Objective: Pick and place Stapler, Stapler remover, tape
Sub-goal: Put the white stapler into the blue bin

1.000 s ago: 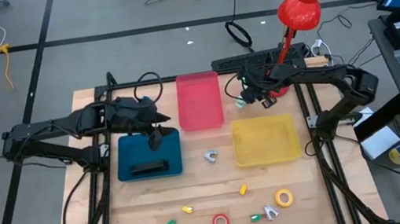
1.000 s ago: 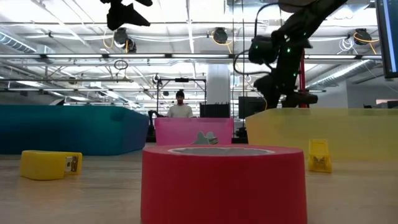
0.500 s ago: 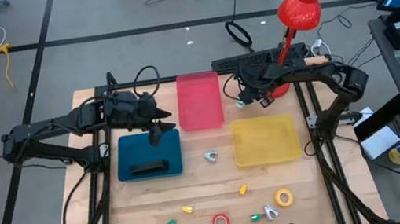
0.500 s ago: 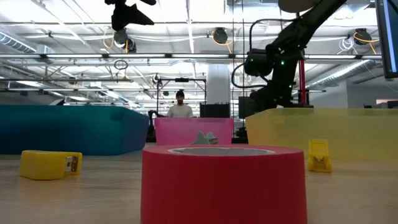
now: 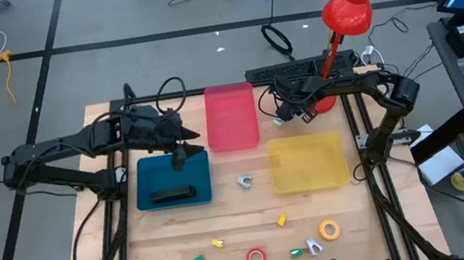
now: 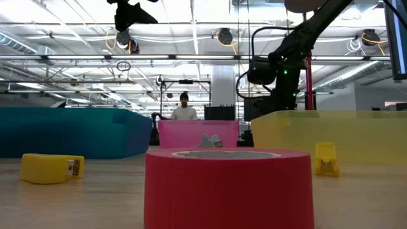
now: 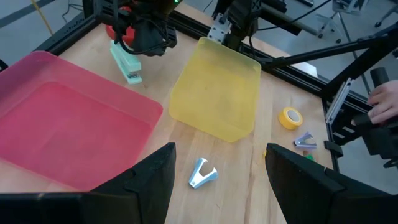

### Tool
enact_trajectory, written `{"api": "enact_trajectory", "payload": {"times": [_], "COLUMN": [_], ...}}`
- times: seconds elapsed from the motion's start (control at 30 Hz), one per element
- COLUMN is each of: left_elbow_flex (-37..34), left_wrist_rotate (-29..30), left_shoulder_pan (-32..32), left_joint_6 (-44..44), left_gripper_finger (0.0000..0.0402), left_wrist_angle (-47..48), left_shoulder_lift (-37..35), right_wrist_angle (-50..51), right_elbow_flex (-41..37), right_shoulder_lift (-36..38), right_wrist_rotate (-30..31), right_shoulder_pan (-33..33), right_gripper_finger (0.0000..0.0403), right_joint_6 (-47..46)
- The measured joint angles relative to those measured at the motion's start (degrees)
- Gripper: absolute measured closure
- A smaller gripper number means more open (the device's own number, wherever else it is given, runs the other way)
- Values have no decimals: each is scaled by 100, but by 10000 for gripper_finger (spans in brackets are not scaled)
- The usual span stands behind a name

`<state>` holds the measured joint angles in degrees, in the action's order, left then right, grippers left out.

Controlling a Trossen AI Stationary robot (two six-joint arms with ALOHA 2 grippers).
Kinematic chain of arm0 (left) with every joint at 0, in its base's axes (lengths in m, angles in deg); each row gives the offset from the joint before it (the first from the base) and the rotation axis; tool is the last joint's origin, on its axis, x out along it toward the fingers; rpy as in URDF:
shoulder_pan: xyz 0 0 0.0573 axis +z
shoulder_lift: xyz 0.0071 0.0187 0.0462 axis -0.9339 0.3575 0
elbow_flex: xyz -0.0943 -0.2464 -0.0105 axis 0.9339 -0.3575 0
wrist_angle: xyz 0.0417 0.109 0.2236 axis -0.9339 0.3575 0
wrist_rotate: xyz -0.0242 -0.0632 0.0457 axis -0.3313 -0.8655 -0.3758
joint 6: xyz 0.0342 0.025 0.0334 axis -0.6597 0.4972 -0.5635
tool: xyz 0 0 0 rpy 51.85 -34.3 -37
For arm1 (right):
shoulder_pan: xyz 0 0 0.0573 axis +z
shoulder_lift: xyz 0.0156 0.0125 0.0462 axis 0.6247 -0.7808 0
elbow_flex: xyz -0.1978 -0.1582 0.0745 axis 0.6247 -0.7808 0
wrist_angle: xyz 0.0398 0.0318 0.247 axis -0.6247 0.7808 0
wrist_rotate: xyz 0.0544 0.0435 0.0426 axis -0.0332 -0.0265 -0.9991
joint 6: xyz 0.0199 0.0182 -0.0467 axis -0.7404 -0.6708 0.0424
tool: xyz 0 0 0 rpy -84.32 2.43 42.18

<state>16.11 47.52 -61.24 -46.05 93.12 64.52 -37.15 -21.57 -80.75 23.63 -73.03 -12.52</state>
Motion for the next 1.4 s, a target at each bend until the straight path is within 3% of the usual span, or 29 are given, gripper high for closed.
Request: {"api": "enact_trajectory", "payload": {"times": [0.73, 1.4], "left_elbow_flex": [0, 0], "left_wrist_rotate": [-112, -115], "left_shoulder_pan": [0, 0], "left_joint_6": [17, 59], "left_gripper_finger": [153, 153], "left_wrist_angle": [0, -3], "left_shoulder_lift": [0, 0], "right_wrist_angle": [173, 98], "right_elbow_flex": [-2, -40], "right_shoulder_lift": [6, 404], "right_wrist_rotate": [-817, -804], "right_shoulder_pan": [0, 80], "right_gripper_finger": [232, 232], "right_joint_6": [-821, -772]}}
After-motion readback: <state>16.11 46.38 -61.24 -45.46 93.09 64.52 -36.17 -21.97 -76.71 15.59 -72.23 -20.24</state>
